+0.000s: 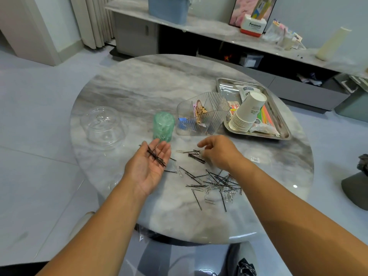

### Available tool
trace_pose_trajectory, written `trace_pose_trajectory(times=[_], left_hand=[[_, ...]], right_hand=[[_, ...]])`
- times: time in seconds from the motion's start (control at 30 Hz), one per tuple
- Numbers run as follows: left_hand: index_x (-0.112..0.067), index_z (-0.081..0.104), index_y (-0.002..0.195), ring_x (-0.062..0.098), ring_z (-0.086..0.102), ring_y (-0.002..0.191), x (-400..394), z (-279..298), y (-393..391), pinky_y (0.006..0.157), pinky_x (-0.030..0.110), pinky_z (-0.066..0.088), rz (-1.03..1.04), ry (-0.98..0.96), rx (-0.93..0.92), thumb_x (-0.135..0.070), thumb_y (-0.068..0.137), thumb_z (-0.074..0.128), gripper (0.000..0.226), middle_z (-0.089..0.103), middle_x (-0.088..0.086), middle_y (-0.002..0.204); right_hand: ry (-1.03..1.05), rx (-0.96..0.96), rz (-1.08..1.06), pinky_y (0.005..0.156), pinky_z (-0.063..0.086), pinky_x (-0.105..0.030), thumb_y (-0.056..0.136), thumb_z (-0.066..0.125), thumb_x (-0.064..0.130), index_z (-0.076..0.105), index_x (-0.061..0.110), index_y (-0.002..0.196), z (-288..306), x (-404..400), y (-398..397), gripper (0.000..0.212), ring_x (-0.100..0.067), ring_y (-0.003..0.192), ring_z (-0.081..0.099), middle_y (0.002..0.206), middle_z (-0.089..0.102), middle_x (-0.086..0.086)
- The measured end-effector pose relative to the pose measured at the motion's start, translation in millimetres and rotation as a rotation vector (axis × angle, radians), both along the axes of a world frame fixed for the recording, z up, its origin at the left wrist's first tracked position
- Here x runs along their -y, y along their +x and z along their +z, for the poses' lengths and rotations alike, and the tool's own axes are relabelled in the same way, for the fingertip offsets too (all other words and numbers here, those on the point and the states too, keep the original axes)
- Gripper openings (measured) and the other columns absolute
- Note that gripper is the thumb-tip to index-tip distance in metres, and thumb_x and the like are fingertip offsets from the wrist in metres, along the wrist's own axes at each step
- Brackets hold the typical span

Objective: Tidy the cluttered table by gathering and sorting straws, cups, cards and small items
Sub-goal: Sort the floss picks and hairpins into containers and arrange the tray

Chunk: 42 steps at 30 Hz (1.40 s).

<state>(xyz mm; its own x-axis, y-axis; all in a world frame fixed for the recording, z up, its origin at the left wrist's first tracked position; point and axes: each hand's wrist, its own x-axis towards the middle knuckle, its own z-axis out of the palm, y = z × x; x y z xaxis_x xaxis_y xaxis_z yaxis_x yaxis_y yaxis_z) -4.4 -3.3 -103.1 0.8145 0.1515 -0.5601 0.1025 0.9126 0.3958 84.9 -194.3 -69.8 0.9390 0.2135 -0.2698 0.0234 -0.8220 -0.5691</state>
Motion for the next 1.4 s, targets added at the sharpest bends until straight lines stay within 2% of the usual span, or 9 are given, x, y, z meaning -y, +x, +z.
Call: trace_pose_trajectory(times=[0.23,0.33,0.47,0.6,0.7,0.97,1.07,1.17,1.4], left_hand=[[-0.002,0.062,0.122,0.025,0.074,0.101,4.0,-12.7,-2.1,0.091,0.036,0.058,-0.021,0.016,0.031,-0.037,0.109,0.039,0.043,0.076,0.014,0.101],[-0.002,0.063,0.121,0.025,0.074,0.101,2.8,-16.2,-2.2,0.088,0.035,0.061,-0.014,0.000,0.055,-0.038,0.109,0.039,0.044,0.076,0.014,0.103],[-0.002,0.062,0.121,0.025,0.074,0.102,2.8,-17.7,-0.7,0.083,0.034,0.062,-0.008,-0.013,0.064,-0.038,0.109,0.039,0.045,0.076,0.015,0.104],[-0.002,0.061,0.124,0.026,0.073,0.105,4.6,-18.3,-1.3,0.086,0.035,0.062,-0.027,0.002,0.071,-0.040,0.108,0.038,0.047,0.076,0.015,0.107],[-0.002,0.061,0.125,0.027,0.072,0.107,3.7,-19.1,-2.9,0.089,0.036,0.060,-0.022,-0.007,0.092,-0.042,0.108,0.038,0.049,0.075,0.016,0.111],[-0.002,0.059,0.129,0.027,0.071,0.110,3.8,-21.8,-6.7,0.089,0.035,0.060,-0.048,0.001,0.116,-0.043,0.108,0.037,0.051,0.074,0.016,0.114],[-0.003,0.059,0.130,0.025,0.072,0.109,5.7,-21.6,-5.7,0.086,0.033,0.061,-0.072,0.030,0.090,-0.044,0.107,0.038,0.051,0.074,0.015,0.114],[-0.002,0.059,0.130,0.025,0.072,0.108,7.9,-19.2,-4.7,0.080,0.032,0.063,-0.091,0.034,0.056,-0.045,0.107,0.039,0.052,0.073,0.016,0.117],[-0.001,0.060,0.127,0.028,0.071,0.111,16.7,-4.1,-4.6,0.095,0.038,0.054,-0.170,0.019,0.065,-0.053,0.105,0.036,0.062,0.071,0.019,0.121]], right_hand=[[0.053,-0.014,-0.184,0.057,0.056,-0.033,0.081,0.085,0.023,0.074,0.021,0.082,-17.8,20.8,1.3,0.011,-0.014,0.065,0.066,0.075,0.071,0.003],[-0.002,-0.019,-0.209,0.070,0.061,-0.045,0.085,0.081,0.021,0.072,0.018,0.080,-14.1,30.8,5.2,0.011,-0.023,0.068,0.068,0.074,0.072,-0.002],[-0.120,0.093,-0.172,0.082,0.057,-0.040,0.090,0.075,0.021,0.072,0.020,0.089,-6.3,35.6,8.7,0.003,-0.021,0.085,0.069,0.084,0.072,0.001],[-0.032,0.059,0.126,0.090,0.048,-0.032,0.082,0.084,0.029,0.069,0.029,0.124,2.7,13.3,2.8,0.045,0.001,0.091,0.059,0.117,0.064,0.012],[-0.323,0.102,0.372,0.100,0.048,-0.042,0.076,0.087,0.038,0.060,0.036,0.137,5.5,-6.6,8.4,0.066,-0.017,0.113,0.059,0.133,0.062,0.005],[-0.531,0.192,0.432,0.089,0.045,-0.034,0.083,0.082,0.034,0.076,0.029,0.091,12.3,-20.5,20.6,0.011,-0.017,0.100,0.065,0.096,0.073,0.008],[-0.731,0.237,0.574,0.084,0.042,-0.035,0.092,0.073,0.030,0.073,0.022,0.099,19.4,-25.6,16.6,0.011,-0.023,0.096,0.063,0.094,0.070,0.003],[-0.920,0.326,0.746,0.074,0.039,-0.036,0.097,0.062,0.019,0.056,0.015,0.090,22.8,-37.5,8.1,0.010,-0.026,0.082,0.052,0.074,0.047,0.002],[-0.888,0.343,0.704,0.069,0.041,-0.033,0.090,0.066,0.027,0.048,0.017,0.084,19.3,-41.1,2.1,0.021,-0.028,0.083,0.056,0.082,0.047,-0.001]])
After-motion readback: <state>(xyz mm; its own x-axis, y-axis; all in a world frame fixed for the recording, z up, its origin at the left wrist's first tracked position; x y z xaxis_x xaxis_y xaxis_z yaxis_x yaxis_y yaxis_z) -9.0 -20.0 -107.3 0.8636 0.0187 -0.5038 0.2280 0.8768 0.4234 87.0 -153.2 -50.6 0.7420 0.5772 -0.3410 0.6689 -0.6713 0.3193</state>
